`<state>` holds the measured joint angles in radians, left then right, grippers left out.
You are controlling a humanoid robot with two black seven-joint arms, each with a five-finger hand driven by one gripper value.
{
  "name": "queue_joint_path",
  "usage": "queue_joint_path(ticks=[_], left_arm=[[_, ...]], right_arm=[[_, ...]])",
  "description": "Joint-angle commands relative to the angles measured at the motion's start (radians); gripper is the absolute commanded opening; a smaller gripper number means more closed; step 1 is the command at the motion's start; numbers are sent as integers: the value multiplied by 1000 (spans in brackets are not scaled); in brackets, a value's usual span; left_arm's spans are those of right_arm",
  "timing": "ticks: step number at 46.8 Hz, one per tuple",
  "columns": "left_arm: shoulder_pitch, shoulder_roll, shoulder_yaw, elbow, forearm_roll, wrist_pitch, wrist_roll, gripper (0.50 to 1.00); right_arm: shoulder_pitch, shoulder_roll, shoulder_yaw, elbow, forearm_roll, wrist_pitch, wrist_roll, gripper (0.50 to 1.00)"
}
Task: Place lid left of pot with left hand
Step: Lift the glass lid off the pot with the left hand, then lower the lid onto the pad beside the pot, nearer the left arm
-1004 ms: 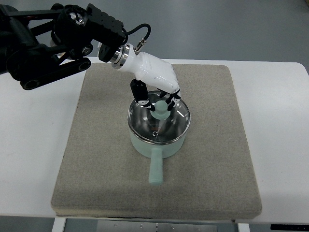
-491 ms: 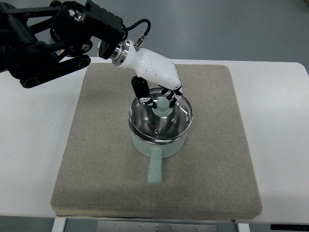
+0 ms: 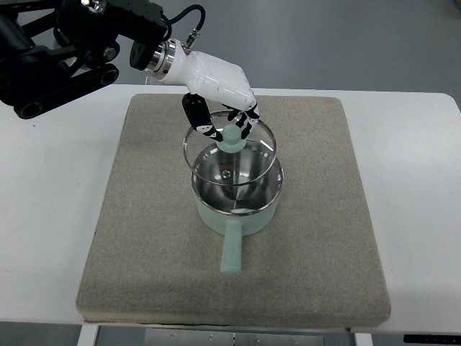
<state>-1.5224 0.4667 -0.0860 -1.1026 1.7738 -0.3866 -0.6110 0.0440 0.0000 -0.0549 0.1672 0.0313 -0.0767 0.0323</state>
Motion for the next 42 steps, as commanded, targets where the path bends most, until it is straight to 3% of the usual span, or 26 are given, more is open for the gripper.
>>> queue_joint_path(ticks=[1,25,34,42], left_arm=[[4,21,0,24,-5,0,0,500],[22,150,15,234,-73,-23,0,500],[44,240,18,247,-97,-57,0,500],[99,262,20,245,-91,-48,0,500]], right_arm=[[0,0,0,0,-1,0,0,921],[0,0,0,0,-1,0,0,921],[0,0,1,0,1,0,0,921],[0,0,0,0,-1,0,0,921]])
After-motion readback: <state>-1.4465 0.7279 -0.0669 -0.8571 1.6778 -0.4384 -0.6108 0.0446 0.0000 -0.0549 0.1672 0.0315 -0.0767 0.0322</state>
